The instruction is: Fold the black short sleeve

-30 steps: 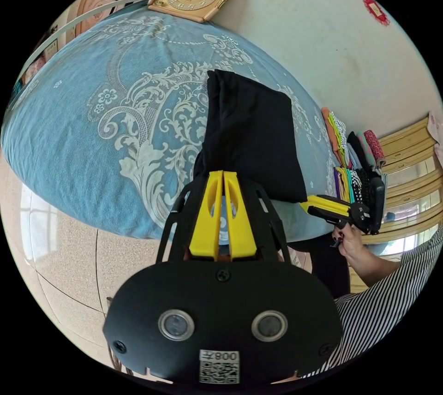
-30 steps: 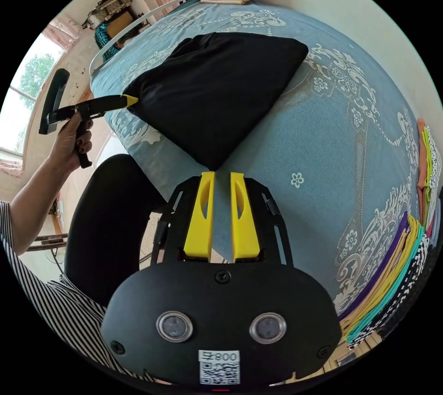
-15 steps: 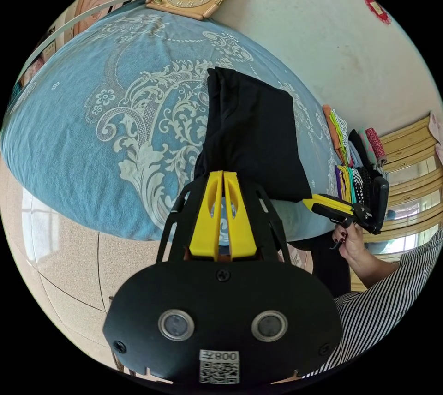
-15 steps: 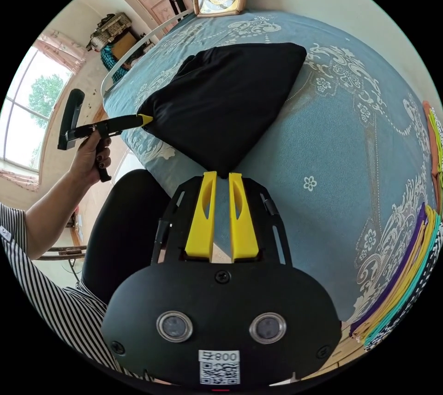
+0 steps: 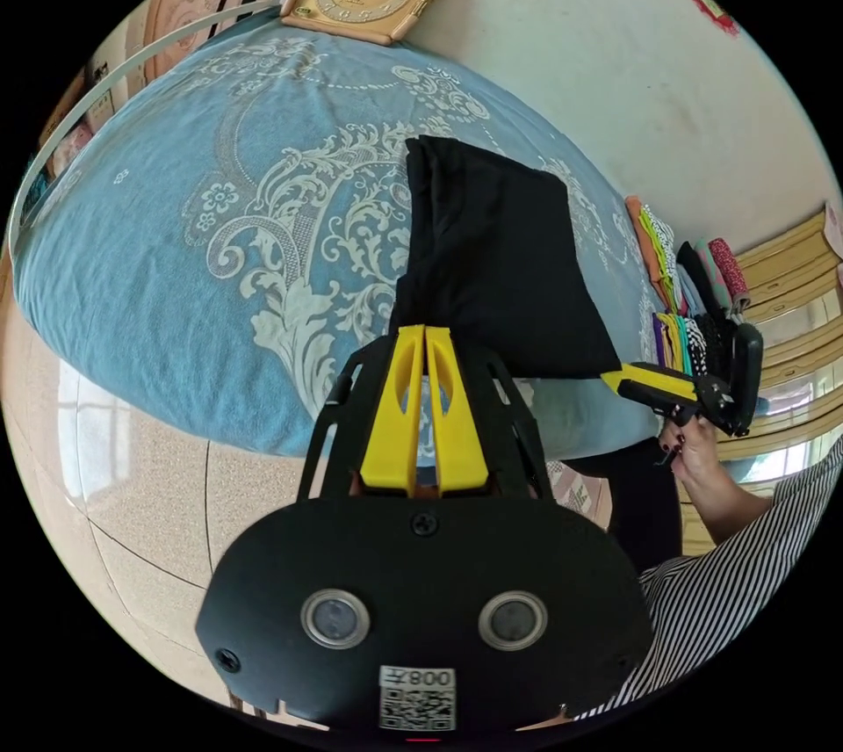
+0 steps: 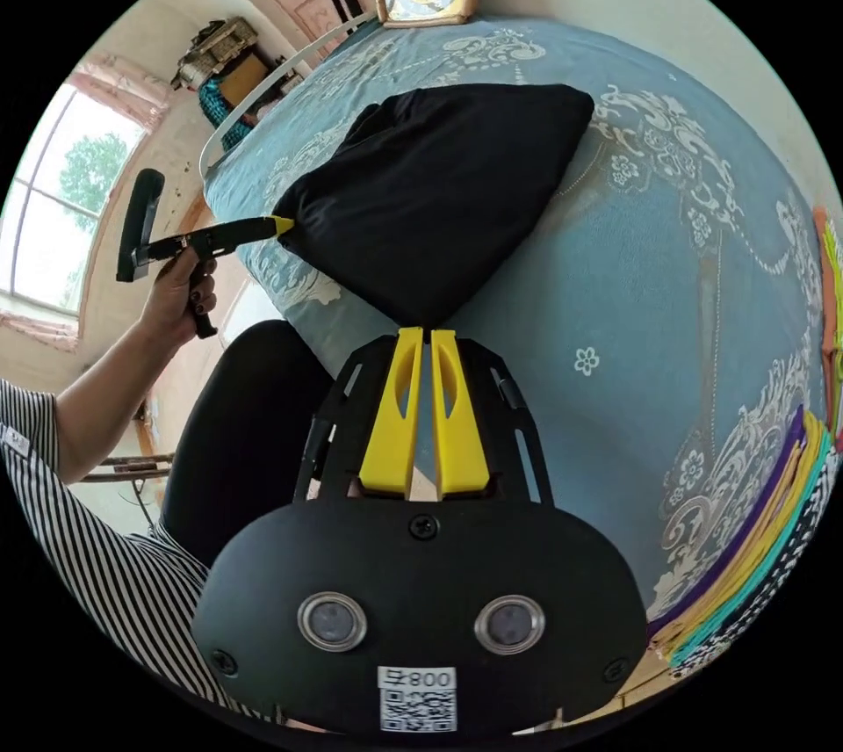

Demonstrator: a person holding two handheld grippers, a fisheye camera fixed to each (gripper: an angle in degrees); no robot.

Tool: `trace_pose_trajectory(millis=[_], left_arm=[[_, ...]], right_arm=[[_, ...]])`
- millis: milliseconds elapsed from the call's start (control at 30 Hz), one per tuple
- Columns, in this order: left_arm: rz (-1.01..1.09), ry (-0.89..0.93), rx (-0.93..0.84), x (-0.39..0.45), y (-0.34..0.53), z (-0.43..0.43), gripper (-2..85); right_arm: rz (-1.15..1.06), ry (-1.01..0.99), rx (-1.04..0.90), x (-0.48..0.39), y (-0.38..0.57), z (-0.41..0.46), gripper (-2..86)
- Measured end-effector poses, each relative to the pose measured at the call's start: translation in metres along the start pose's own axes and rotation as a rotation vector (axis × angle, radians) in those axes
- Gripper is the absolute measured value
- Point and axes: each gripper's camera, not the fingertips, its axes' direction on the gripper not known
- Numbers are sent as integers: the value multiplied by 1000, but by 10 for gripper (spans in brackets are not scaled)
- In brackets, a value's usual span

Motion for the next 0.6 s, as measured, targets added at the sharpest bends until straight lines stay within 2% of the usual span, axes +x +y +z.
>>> trace_pose_trajectory(millis=[133,300,467,600], left_arm=[[-26,33,1,0,-1,-1,2],[-92,102,23,-3,0,-4,2],[-129,109,40,4,1,-17,3],[-96,138,66,26,3,-29,3]], right_arm=[[-165,191,-87,-44,2,32,10],[-245,299,-116,-70,19,72,7],[-206,230,-123,-59,38,82,3],[-140,101,42,-46,33,77,2]])
